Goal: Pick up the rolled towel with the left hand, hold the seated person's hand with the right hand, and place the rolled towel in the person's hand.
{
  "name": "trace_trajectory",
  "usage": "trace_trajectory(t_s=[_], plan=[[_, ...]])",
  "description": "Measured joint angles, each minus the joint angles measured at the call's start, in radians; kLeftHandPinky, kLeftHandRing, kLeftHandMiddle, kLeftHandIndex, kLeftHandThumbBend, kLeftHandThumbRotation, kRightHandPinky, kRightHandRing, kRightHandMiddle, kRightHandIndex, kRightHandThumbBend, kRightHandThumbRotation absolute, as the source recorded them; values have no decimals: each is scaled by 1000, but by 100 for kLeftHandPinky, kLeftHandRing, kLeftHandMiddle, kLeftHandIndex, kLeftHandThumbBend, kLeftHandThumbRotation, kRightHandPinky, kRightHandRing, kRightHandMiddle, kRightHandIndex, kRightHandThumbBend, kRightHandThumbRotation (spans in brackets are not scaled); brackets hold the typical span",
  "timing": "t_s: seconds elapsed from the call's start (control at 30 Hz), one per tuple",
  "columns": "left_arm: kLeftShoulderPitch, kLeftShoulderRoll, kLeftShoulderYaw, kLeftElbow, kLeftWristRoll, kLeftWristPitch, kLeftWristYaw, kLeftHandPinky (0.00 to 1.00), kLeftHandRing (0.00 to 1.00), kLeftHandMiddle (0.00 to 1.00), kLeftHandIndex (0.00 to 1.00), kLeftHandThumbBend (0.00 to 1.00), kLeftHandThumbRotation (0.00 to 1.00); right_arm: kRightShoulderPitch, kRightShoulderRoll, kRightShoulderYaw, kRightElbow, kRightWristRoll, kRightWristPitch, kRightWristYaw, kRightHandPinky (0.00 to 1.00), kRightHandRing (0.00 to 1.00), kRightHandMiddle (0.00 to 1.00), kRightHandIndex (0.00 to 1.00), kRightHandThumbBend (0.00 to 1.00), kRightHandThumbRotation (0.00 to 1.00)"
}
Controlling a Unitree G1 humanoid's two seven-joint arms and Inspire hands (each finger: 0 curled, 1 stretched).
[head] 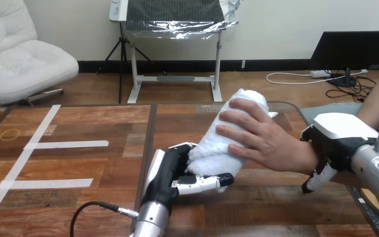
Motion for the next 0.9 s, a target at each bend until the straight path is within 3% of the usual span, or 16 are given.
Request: trace_trajectory(t_s=[0.17, 0.3, 0.57, 0.9], plan=[[-5, 14, -20, 0, 33, 1, -25, 85, 92, 95, 96, 83, 44, 9, -3, -10, -6, 1, -2, 0, 90, 95, 94, 90, 80, 5], [-9, 25, -37, -1, 58, 7, -47, 94, 97, 98, 99, 88, 47, 23, -5, -20, -20, 1, -6, -3, 96, 98, 96, 91, 82, 7], [-10, 34, -74, -20, 100, 11, -86, 99, 100, 100, 100, 96, 54, 55, -10, -42, -55, 1, -18, -27, 100, 100, 99, 93, 84, 8], [-10, 30, -101, -50, 114, 17, -96, 100, 100, 100, 100, 97, 57, 91, -10, -74, -99, 5, -35, -64, 98, 100, 98, 93, 85, 5]])
